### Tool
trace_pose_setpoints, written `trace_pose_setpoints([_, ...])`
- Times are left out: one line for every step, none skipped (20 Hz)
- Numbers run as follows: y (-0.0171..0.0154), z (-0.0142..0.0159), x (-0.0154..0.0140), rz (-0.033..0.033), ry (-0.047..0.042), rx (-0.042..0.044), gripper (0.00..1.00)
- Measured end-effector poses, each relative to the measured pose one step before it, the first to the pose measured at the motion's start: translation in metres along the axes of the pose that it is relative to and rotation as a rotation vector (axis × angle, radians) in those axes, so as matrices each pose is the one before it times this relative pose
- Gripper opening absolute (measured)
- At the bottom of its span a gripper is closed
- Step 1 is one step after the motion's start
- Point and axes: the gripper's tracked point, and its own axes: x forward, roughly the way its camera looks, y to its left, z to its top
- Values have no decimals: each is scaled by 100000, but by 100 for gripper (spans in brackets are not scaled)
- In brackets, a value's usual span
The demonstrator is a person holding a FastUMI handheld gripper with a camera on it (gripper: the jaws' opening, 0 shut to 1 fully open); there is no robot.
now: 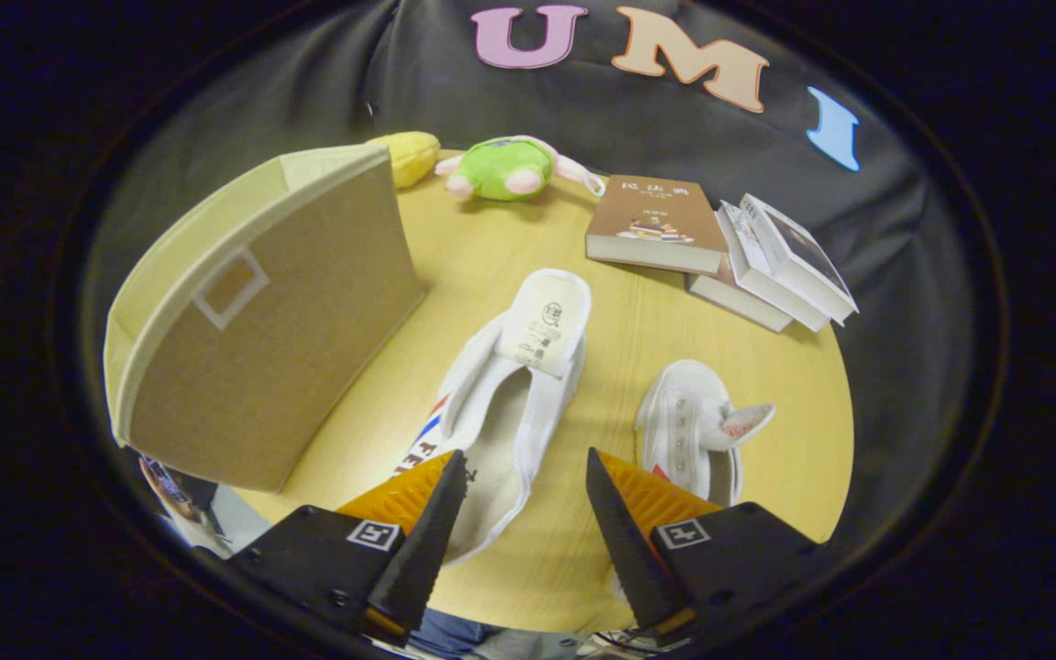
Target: Open the storage box then place both shoes into the box .Put the left shoe in first, then the right shoe, with the right side of both shoes facing outward in a uniform manner.
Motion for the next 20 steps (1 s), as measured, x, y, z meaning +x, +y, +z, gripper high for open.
trace_pose_setpoints([-481,283,740,-2101,117,-53,81])
trace_pose_setpoints([-223,193,693,-715,241,1818,76])
trace_pose_setpoints([153,134,725,809,762,2386,72])
trace_pose_setpoints([-56,56,557,812,1222,1992,68])
trace_pose_setpoints([147,51,421,1127,1238,2043,63])
trace_pose_setpoints([145,-127,418,1489,980,2049,59])
trace_pose_setpoints([329,81,254,2493,1094,2125,55])
trace_pose_setpoints([478,-379,451,2526,1672,3422,50])
trace_pose_setpoints([417,87,45,2390,685,2668,46])
trace_pose_setpoints([-192,-19,78,-78,212,908,42])
trace_pose_setpoints([-40,-193,137,535,597,-398,38])
trace_pose_setpoints([-30,58,-48,-133,594,-292,34])
trace_pose_setpoints([-481,-255,319,-2717,861,1199,30])
trace_pose_setpoints([-13,-95,-291,-559,2095,1800,25])
trace_pose_setpoints([-21,99,-170,459,865,2571,21])
trace_pose_setpoints([51,41,206,94,846,1883,17])
trace_pose_setpoints([4,144,43,269,191,-549,12])
trace_pose_setpoints([-146,173,-35,65,-412,-1011,13])
trace_pose_setpoints([-38,201,-99,276,-759,-146,12])
trace_pose_setpoints([135,-20,93,352,-172,82,7])
